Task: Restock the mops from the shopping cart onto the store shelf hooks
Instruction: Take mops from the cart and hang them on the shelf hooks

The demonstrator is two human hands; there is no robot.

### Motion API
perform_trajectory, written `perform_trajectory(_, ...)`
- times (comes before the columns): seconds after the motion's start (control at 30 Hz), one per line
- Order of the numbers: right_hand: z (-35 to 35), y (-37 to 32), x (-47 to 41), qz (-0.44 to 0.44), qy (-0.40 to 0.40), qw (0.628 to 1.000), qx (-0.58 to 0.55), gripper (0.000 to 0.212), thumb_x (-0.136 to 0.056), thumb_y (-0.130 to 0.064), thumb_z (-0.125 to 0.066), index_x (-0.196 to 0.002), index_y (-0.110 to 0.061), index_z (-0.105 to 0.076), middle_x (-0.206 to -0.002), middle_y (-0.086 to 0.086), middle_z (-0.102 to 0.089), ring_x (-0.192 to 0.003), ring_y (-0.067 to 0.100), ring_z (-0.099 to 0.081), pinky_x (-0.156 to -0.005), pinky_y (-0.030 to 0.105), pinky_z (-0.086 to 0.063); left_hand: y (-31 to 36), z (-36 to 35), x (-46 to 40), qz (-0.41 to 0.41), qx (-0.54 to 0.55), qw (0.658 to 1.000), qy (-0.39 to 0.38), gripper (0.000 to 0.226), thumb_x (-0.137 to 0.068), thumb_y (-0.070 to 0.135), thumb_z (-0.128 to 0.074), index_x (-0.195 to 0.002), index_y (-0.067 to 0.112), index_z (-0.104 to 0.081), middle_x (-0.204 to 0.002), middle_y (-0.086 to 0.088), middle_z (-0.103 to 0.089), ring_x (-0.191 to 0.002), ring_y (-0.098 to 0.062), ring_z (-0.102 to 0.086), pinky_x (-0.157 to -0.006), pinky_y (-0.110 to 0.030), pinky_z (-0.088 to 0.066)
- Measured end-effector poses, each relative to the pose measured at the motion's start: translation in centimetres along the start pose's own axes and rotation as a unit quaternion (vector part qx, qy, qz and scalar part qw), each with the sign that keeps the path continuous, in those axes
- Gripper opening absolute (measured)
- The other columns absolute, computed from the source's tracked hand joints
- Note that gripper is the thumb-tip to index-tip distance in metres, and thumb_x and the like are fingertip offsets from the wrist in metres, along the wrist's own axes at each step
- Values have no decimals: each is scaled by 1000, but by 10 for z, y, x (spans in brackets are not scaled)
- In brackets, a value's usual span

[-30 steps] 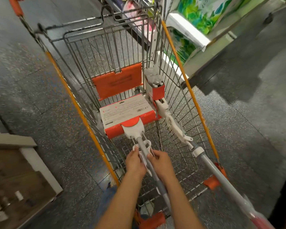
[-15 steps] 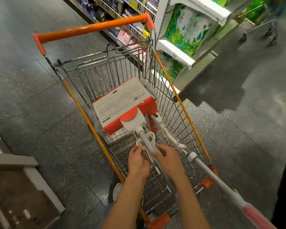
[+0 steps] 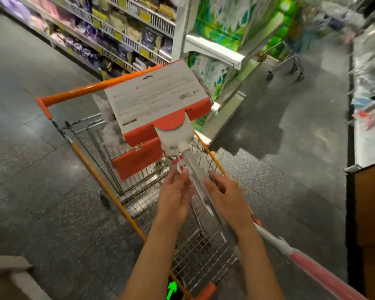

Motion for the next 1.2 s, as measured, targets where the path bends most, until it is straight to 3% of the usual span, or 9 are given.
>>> perform_trajectory(0.13, 27, -17, 18, 21, 17, 1000, -4, 39, -83, -68, -62, -121, -62, -55, -90, 2, -73, -79, 30, -71, -71, 53, -59, 6, -37, 28, -10, 10, 999, -46, 40, -88, 5, -61, -126, 15, -62, -117, -13, -73, -84, -20, -74, -58, -28, -60)
perform_trajectory(0.23, 52, -31, 42, 32, 38, 999, 16, 70, -85, -58, -68, -148, -46, -39, -103, -22, -69, -90, 9, -71, -78, 35, -61, 0, -60, 53, -27, -28, 995, -88, 47, -83, 8, -65, -130, 13, -62, -116, -12, -73, -94, -21, -74, -71, -36, -63)
perform_trajectory(0.3, 70, -39, 62, 38, 49, 998, 23, 74, -86, -63, -62, -152, -40, -35, -112, -22, -67, -92, -1, -69, -80, 27, -60, -8, -73, 71, -38, -46, 993, -103, 45, -87, 4, -64, -131, 12, -62, -110, -11, -75, -93, -21, -74, -74, -36, -62)
perform_trajectory(0.4, 91, -43, 96, 35, 68, 997, 7, 79, -86, -63, -57, -155, -37, -30, -122, -12, -69, -94, -1, -69, -79, 26, -59, -22, -88, 104, -51, -74, 988, -125, 41, -89, 2, -65, -129, 12, -62, -105, -10, -76, -88, -18, -74, -72, -33, -62)
perform_trajectory(0.53, 113, -46, 154, 23, 87, 995, -45, 91, -81, -52, -71, -156, -41, -20, -126, -29, -56, -104, -9, -63, -77, 13, -54, -51, -101, 155, -49, -111, 979, -165, 24, -90, 3, -64, -109, 16, -69, -101, -12, -75, -76, -15, -73, -56, -23, -57)
perform_trajectory(0.73, 152, -23, 241, -2, 147, 988, -56, 83, -87, -18, -76, -154, -37, -31, -124, -13, -65, -99, -2, -67, -76, 20, -55, -93, -109, 223, -64, -188, 948, -247, 26, -103, 21, -49, -110, 17, -74, -109, -9, -76, -101, -22, -73, -81, -38, -61)
perform_trajectory(0.87, 178, -8, 306, -8, 194, 976, -96, 72, -87, -6, -75, -145, -35, -44, -115, -23, -70, -105, -1, -67, -80, 16, -53, -129, -113, 255, -55, -228, 930, -284, 33, -106, 27, -44, -121, 12, -69, -120, -8, -73, -117, -24, -66, -106, -50, -47)
perform_trajectory(1.1, 208, 5, 408, 11, 268, 958, -103, 53, -88, 12, -63, -126, -24, -54, -103, -20, -75, -100, 0, -70, -81, 13, -50, -199, -150, 318, 23, -295, 846, -445, 53, -87, 43, -54, -133, 17, -59, -115, -10, -72, -102, -25, -71, -79, -39, -59)
perform_trajectory(1.2, 219, 7, 443, 0, 298, 948, -115, 45, -88, 6, -65, -116, -28, -57, -98, -27, -73, -95, -6, -68, -79, 11, -49, -226, -165, 343, 85, -289, 815, -496, 57, -87, 40, -47, -136, 12, -56, -126, -2, -70, -118, -22, -66, -86, -39, -60)
Point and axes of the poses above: each hand's wrist, its own x-axis away from the middle knuckle, its own z-axis out of the back of the hand, y = z × x, the point moved 3 cm from there along -x, towards the middle knuckle
